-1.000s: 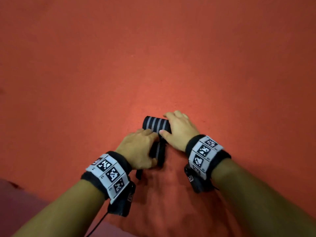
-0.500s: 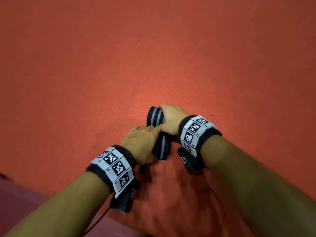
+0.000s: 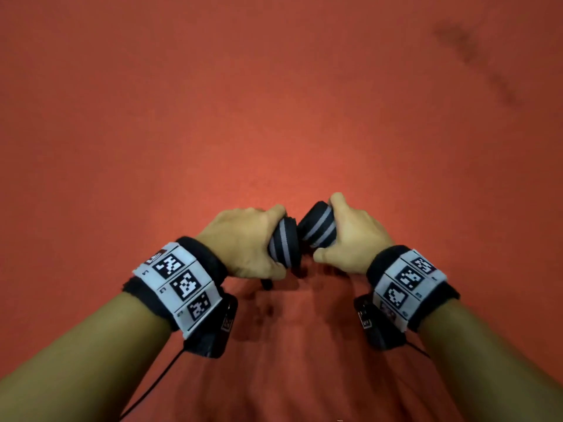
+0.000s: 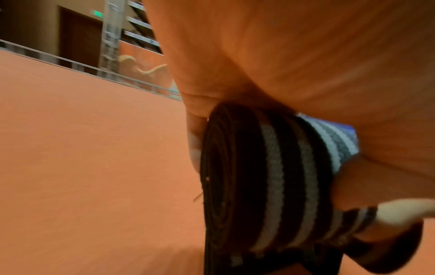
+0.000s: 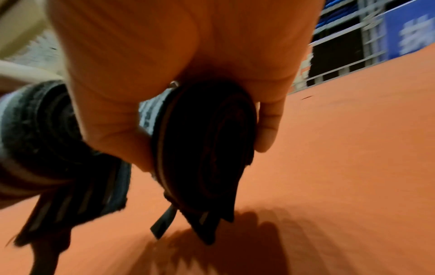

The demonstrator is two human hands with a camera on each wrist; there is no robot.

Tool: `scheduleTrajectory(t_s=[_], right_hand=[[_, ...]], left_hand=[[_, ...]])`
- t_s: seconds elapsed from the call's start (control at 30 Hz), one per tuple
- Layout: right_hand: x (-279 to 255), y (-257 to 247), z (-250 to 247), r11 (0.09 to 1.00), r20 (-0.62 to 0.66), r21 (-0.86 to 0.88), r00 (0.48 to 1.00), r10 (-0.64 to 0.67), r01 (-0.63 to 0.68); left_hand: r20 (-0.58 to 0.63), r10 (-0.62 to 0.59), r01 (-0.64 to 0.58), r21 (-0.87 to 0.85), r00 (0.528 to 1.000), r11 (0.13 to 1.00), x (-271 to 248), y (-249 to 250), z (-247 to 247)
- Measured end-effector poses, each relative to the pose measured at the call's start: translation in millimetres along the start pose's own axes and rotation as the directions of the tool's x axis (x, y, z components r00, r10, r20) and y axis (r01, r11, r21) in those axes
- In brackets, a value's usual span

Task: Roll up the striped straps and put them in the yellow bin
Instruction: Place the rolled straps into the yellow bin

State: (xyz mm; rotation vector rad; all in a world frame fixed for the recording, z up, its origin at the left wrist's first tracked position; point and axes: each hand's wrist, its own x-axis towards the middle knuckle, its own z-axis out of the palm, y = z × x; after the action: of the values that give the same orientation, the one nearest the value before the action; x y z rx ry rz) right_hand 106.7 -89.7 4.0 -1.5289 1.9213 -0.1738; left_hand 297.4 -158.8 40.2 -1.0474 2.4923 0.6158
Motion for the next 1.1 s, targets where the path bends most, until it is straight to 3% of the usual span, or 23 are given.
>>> scheduleTrajectory(t_s=[0.17, 0.3, 0.5, 0.67, 0.77, 0.9, 1.1], right_hand=[[-91.5, 131.3, -47.9, 0.971, -0.101, 0.07, 0.967, 0.235, -0.229], [-188.9, 234.6, -72.3, 0.909, -0.226, 0.186, 0.884, 0.408, -0.372], [-360.4, 358.6, -62.1, 0.708, -0.299, 0.425, 0.65, 0.698, -0.564], [-479.2, 433.1, -5.1, 0.483, -0.298, 0.579, 0.38, 0.876, -0.657], [-522.3, 467.0, 28.2, 0.345, -0.234, 0.664, 0.253, 0.939, -0.664], [-539.5, 505.0, 60.5, 0.232, -0.161, 0.686, 0.166, 0.973, -0.69], [-504.7, 574.8, 81.4, 0.193, -0.027, 0.561, 0.215, 0.976, -0.805]], left_hand=[[0.04, 0.237, -0.24, 0.143, 0.971, 0.96, 65.9, 152.0, -11.9], [0.108, 0.426, -0.44, 0.205, 0.898, 0.874, 100.4, 289.5, 5.3], [0.288, 0.693, -0.75, 0.249, 0.661, 0.612, 116.2, 500.6, 62.7], [0.413, 0.788, -0.89, 0.229, 0.456, 0.395, 103.3, 647.8, 145.1], [0.48, 0.792, -0.926, 0.204, 0.377, 0.317, 100.1, 707.1, 202.9], [0.513, 0.774, -0.926, 0.262, 0.371, 0.271, 114.0, 753.1, 265.6], [0.559, 0.737, -0.884, 0.455, 0.38, 0.11, 154.7, 784.0, 341.2]])
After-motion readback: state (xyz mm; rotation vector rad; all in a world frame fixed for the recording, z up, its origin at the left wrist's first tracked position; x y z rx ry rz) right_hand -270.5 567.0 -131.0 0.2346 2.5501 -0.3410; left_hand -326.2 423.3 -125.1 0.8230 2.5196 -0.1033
